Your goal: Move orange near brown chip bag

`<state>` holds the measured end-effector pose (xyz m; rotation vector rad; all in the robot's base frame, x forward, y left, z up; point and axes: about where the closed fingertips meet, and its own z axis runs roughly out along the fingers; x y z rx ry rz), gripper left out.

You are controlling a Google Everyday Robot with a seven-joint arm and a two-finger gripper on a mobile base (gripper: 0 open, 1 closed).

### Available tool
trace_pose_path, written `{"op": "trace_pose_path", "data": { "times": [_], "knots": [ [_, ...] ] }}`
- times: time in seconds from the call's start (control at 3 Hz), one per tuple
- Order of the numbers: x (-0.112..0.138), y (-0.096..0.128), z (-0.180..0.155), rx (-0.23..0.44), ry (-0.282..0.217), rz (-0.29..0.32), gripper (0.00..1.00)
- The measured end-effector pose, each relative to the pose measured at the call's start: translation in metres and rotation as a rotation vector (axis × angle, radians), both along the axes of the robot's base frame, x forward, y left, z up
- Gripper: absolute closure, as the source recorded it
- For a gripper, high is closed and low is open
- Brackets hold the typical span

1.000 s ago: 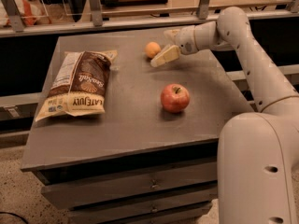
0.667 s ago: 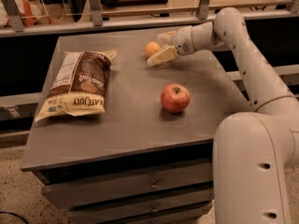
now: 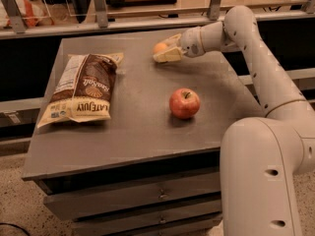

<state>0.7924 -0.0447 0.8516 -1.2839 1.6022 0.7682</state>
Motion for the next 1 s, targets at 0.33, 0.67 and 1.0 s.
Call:
{"op": "trace_pose_path", "data": {
  "times": [0.33,0.67,1.0],
  "knots": [
    [-0.019,0.008,0.019,-0.005,0.035,0.03,0.87],
    [-0.042,0.022,0.033,-0.015,0.087,0.055,1.0],
    [-0.064,0.037,0.034,-0.033,0.126,0.051,1.0]
  ]
}}
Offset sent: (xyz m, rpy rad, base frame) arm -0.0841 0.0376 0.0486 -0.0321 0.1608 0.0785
